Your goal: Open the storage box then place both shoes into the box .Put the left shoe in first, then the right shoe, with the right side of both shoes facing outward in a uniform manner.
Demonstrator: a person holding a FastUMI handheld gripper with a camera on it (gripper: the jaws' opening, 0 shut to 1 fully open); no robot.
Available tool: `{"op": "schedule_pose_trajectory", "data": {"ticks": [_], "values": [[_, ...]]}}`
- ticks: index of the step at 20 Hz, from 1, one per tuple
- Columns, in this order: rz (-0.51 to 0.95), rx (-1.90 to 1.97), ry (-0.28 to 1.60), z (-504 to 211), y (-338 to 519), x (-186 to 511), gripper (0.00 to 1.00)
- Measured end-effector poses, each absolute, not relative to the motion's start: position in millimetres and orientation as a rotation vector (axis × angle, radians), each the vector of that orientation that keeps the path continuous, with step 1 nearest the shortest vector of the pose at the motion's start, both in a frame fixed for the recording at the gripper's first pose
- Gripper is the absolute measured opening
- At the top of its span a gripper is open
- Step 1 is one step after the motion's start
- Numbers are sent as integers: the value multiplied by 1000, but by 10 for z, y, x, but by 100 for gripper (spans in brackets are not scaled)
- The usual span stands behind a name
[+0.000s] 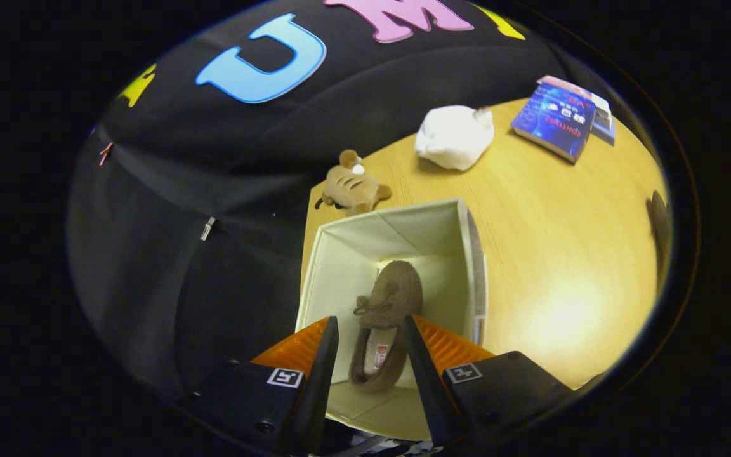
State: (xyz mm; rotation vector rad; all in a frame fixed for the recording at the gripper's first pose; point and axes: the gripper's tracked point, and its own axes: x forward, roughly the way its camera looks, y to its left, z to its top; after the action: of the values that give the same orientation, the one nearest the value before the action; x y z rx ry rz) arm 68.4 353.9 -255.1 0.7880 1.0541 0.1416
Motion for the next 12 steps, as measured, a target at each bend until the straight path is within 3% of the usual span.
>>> {"op": "schedule_pose_trajectory", "data": {"ticks": [6,12], "values": [[161,751,954,-2197,2630,486,66],[48,636,956,-2343,1206,36,66]]}}
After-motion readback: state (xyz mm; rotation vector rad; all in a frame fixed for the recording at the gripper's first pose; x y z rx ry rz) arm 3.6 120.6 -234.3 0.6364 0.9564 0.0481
